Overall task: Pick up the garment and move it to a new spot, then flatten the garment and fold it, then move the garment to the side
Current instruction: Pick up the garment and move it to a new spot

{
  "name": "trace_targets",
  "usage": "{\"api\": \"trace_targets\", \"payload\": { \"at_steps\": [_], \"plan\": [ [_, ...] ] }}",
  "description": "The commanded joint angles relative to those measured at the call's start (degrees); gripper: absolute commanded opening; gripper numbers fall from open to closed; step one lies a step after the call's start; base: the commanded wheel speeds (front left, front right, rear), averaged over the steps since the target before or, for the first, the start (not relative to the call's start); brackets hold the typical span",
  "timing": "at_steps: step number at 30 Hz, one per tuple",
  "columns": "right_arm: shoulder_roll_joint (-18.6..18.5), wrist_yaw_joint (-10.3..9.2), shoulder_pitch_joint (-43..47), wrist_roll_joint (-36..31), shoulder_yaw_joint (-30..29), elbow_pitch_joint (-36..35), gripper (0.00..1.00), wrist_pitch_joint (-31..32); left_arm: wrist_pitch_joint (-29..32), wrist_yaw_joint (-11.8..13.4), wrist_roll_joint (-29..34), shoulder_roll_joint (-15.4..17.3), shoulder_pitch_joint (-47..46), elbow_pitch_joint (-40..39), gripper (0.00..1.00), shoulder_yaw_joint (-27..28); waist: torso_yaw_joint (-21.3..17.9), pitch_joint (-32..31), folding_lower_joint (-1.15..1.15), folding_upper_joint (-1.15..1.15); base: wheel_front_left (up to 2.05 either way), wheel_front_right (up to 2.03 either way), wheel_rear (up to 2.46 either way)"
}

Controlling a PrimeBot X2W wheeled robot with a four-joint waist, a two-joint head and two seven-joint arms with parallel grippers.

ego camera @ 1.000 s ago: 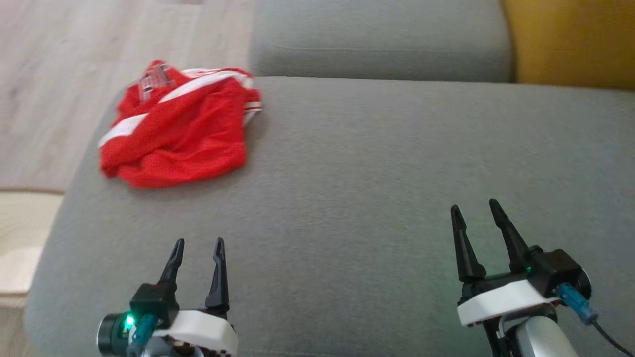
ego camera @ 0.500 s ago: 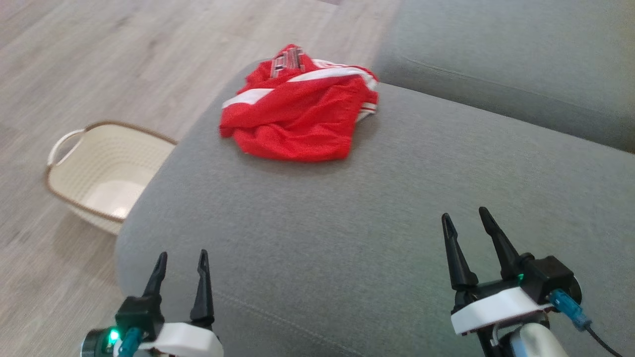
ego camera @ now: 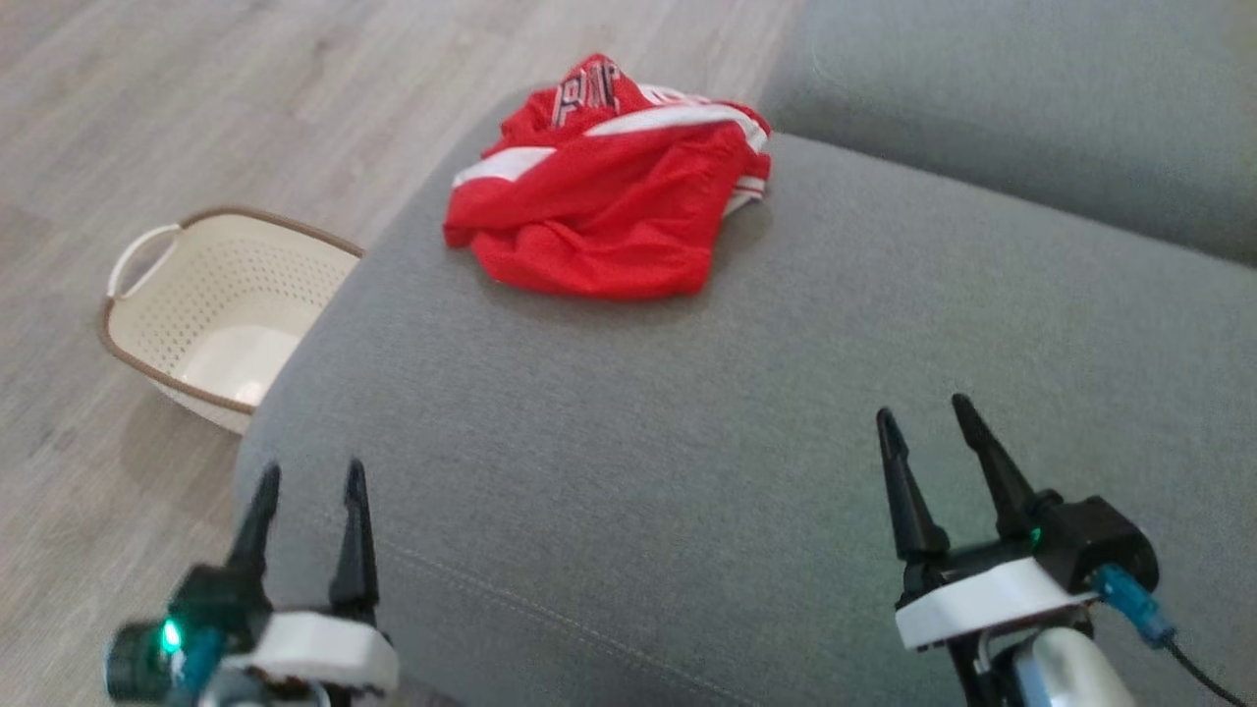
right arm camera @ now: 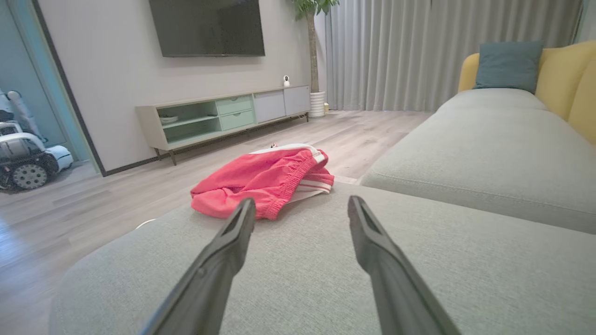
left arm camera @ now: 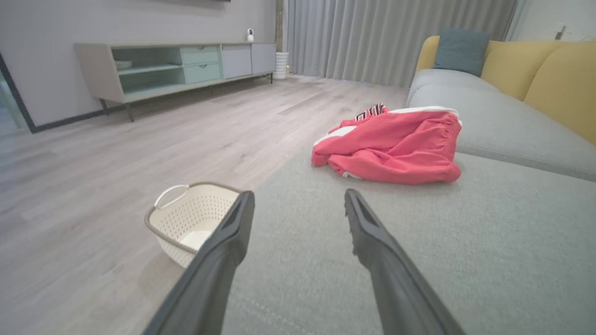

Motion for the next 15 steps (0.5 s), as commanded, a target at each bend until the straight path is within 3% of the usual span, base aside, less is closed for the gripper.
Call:
{"api": "trace_targets", "payload": {
  "at_steps": [1,9,15],
  "plan": [
    [-0.42,0.44,-3.67,-0.98,0.61,-2.46,1.00,-0.62,-0.71,-0.75,0.69,1.56,-5.31,-3.32,1.00,1.84,-2.29,2.85,0.00,0.00,0.00,0.00,0.00],
    [-0.42,0.44,-8.14,-5.37,-1.72,-5.09,1.00,-0.62,0.73,-4.89,2.59,10.15,-23.81,-3.76,1.00,3.78,-8.41,13.02,0.00,0.00,0.00,0.00,0.00],
    [-0.42,0.44,-11.26,-7.44,-1.65,-6.55,1.00,-0.62,5.79,-7.94,2.30,15.33,-38.35,2.71,1.00,3.96,-12.92,19.51,0.00,0.00,0.00,0.00,0.00]
  ]
}}
